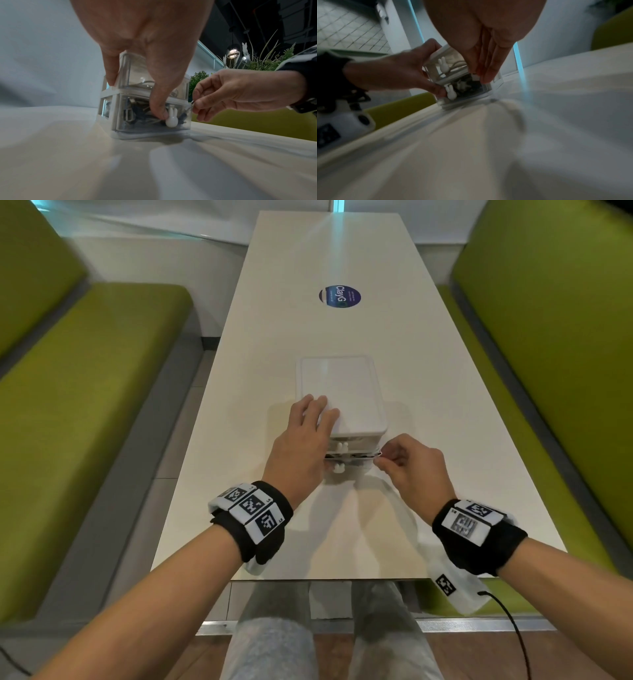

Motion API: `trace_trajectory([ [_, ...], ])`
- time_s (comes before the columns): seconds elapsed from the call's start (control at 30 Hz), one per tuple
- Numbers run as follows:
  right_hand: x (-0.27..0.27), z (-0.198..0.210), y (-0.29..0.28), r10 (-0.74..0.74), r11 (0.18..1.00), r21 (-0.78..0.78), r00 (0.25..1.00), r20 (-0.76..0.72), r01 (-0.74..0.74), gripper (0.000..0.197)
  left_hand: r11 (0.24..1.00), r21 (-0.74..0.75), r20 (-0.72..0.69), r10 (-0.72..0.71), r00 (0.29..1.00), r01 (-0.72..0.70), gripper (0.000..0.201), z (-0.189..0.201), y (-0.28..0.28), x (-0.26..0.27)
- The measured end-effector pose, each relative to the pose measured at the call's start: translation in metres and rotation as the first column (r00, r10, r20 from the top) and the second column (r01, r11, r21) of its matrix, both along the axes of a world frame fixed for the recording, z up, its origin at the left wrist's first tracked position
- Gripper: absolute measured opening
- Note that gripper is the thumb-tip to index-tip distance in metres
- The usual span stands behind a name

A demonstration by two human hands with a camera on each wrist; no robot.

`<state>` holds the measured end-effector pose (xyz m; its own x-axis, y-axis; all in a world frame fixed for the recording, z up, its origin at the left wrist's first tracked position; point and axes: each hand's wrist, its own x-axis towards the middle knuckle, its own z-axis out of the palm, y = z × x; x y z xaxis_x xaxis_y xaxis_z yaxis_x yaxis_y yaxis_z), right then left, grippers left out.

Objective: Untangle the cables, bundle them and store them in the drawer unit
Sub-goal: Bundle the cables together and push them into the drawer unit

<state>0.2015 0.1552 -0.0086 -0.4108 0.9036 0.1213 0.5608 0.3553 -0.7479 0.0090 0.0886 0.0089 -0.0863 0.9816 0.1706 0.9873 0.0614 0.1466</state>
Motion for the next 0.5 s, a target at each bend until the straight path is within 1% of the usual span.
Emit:
trace_trajectory([
  [0.03,-0.001,0.001,0.001,-0.001,1.000,0.011,1.000,0.003,0.001,0.002,1.000,-0.003,0.001,0.000,1.000,0.000,0.074,0.000,0.000,0.000],
  [0.07,-0.003,0.001,0.002,0.016,0.999,0.047,0.999,0.039,-0.018,0.001,1.000,-0.003,-0.001,0.000,1.000,0.000,0.072,0.000,0.000,0.000],
  [0.13,-0.005,0.003,0.002,0.053,0.990,0.119,0.989,0.137,-0.070,0.006,1.000,-0.001,-0.005,0.004,1.000,-0.004,0.070,-0.001,0.000,0.000],
  [0.23,-0.003,0.004,0.001,0.077,0.974,0.195,0.979,0.189,-0.114,0.009,1.000,-0.016,-0.008,0.012,1.000,-0.012,0.069,0.000,0.001,0.001],
  [0.33,0.000,0.003,-0.002,0.118,0.947,0.254,0.951,0.286,-0.194,0.012,1.000,-0.025,-0.009,0.013,1.000,-0.013,0.068,0.002,0.000,0.002],
  [0.4,-0.001,0.005,-0.004,0.134,0.918,0.296,0.908,0.397,-0.264,0.012,1.000,-0.022,-0.008,0.016,1.000,-0.016,0.068,0.003,0.000,0.002],
  [0.47,-0.003,0.009,-0.005,0.126,0.869,0.339,0.823,0.554,-0.361,0.006,1.000,-0.022,0.006,0.019,1.000,-0.019,0.068,0.004,0.000,0.002],
  [0.5,-0.005,0.011,-0.006,0.132,0.846,0.335,0.771,0.623,-0.415,0.008,1.000,-0.023,0.012,0.018,1.000,-0.018,0.067,0.004,-0.001,0.002],
])
